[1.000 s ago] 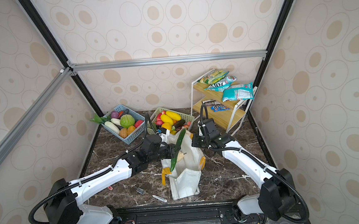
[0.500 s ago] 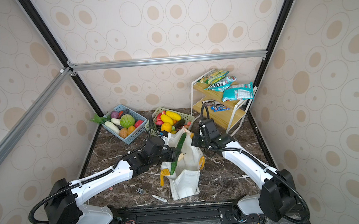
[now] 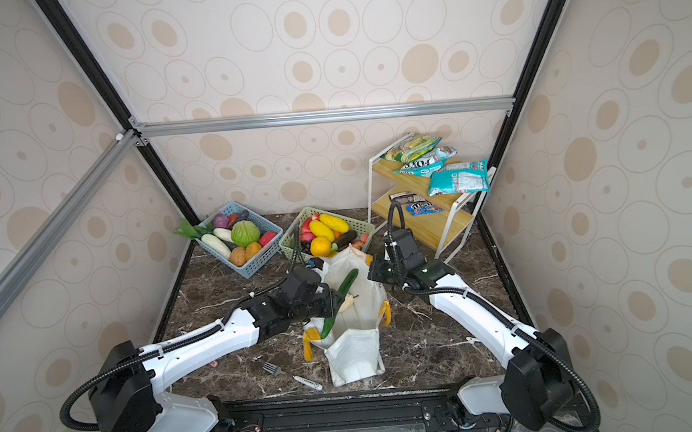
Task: Place the food into the grocery bag and tie it
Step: 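Lower the cucumber into the bag beside the pear and open the left gripper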
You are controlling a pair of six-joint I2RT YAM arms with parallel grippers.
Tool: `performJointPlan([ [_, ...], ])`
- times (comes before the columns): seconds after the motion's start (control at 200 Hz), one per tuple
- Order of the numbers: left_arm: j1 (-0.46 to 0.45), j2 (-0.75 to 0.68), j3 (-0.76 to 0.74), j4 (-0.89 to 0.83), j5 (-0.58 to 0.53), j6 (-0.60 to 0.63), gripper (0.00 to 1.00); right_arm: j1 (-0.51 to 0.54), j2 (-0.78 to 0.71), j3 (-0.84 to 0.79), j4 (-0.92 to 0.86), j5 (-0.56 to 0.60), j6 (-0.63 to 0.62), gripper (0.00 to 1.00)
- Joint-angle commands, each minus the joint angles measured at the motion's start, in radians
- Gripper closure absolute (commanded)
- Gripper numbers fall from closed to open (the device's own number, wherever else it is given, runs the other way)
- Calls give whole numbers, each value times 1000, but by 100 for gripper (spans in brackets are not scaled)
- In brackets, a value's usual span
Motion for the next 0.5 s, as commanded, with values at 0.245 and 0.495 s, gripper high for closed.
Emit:
performJointPlan([
  [0.245,-10,71,12,-102,-73,-4,72,41,-32,9,116,70,-9,100],
  [0.495,-9,121,16,-98,-98,-8,72,42,-59,-5,113,100,-23,100],
])
